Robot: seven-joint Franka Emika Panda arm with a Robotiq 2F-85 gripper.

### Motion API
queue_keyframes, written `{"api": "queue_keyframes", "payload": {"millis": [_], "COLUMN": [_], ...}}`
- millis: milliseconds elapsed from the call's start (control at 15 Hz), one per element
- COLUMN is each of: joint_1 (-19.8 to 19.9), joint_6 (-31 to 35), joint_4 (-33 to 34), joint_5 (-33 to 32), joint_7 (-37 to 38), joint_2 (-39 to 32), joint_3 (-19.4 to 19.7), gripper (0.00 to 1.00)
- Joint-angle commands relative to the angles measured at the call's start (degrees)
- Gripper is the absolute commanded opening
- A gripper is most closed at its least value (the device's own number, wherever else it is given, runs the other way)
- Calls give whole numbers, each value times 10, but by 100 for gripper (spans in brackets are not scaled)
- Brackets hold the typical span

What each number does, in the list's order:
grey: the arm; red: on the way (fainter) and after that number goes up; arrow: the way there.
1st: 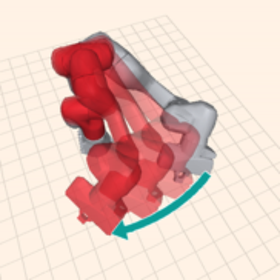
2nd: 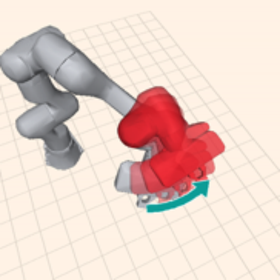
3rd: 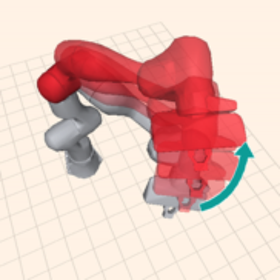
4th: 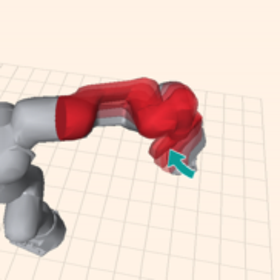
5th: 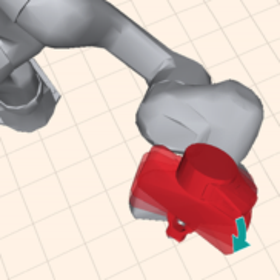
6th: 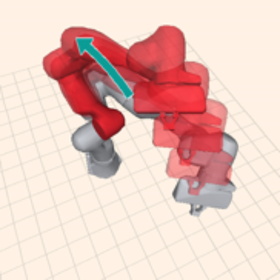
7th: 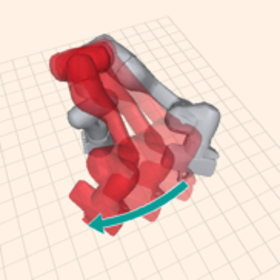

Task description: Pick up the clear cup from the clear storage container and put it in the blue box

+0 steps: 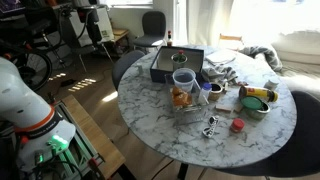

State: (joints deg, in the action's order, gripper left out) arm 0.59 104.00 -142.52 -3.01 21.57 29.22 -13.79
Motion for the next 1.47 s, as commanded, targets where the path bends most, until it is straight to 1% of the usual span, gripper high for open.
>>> {"api": "queue_keyframes", "payload": {"millis": [0,600,800,1000,1267,1333,1400], "joint_1": [-13,-13,16,45,99,110,116], "joint_6": [-1,-1,14,31,68,84,107], "joint_4": [1,1,0,-6,-16,-14,-12], "joint_5": [-5,-5,-25,-33,-65,-76,-85], "joint_7": [5,5,50,73,101,100,81], "joint_2": [-2,-2,-14,-30,-57,-67,-80], "joint_3": [12,12,19,49,95,107,122], "gripper": [100,100,100,100,100,100,100]}}
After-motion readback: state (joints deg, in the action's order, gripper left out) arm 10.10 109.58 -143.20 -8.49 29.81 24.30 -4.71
